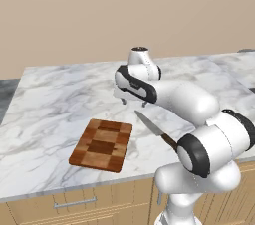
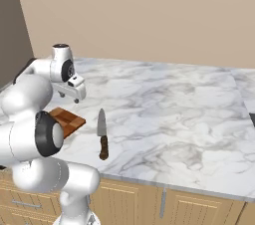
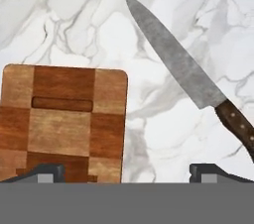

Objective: Move the cutting board and knife to the sink. Then move spray from the cabinet to the counter.

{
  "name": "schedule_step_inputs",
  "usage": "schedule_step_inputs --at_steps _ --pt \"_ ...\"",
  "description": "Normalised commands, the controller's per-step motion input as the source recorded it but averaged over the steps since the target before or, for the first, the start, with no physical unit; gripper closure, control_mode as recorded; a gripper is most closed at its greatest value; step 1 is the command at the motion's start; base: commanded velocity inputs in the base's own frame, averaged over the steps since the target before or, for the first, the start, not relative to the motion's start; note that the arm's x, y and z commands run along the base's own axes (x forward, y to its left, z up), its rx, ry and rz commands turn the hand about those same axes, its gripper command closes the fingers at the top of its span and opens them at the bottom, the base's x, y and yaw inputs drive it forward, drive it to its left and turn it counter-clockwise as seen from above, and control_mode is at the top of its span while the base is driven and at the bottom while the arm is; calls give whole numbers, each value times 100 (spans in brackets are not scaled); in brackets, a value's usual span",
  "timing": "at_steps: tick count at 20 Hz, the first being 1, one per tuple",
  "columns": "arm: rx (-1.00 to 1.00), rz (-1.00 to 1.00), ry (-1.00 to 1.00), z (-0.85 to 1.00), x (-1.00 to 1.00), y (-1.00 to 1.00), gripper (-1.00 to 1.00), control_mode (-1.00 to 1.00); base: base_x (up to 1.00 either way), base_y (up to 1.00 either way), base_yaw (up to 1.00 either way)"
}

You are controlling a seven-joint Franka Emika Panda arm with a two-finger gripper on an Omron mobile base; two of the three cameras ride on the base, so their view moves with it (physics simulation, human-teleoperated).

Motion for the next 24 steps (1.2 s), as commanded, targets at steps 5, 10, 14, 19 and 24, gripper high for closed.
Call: schedule_step_inputs --at_steps 5,10,14,19,24 --pt "0 0 -3 -24 22 4 -100 -100 0 0 0" --pt "8 0 -7 -25 14 0 -100 -100 0 0 0" --pt "7 0 -8 -27 14 4 -100 -100 0 0 0" --pt "0 0 -14 -25 26 13 -100 -100 0 0 0" --pt "-1 0 -16 -22 28 8 -100 -100 0 0 0"
